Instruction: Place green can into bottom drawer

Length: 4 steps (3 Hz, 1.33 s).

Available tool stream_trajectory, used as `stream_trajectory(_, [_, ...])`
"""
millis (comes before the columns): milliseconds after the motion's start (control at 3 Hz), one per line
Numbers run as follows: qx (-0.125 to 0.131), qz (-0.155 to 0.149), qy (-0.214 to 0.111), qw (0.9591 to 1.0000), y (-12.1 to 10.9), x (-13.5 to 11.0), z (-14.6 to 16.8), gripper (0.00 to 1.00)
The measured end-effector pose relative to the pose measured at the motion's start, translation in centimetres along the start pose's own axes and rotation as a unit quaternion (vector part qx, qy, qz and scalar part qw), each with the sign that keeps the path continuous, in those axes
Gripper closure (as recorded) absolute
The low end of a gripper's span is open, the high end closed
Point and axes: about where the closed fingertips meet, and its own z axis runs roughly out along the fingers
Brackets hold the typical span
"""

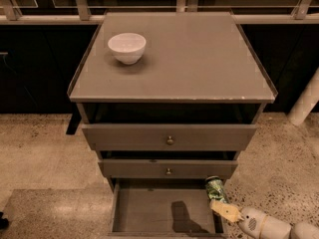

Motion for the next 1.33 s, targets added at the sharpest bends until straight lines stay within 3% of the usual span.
stream_trajectory(667, [-0.018, 0.085, -0.015, 0.9961, -8.4, 3.7, 5.7, 1.00])
stream_trajectory(1000, [-0.024, 0.111, 0.004, 0.9936, -10.7, 5.8, 8.8, 1.00])
stream_trajectory(1333, [-0.006, 0.112, 0.034, 0.9931, -12.2, 7.6, 11.4, 1.00])
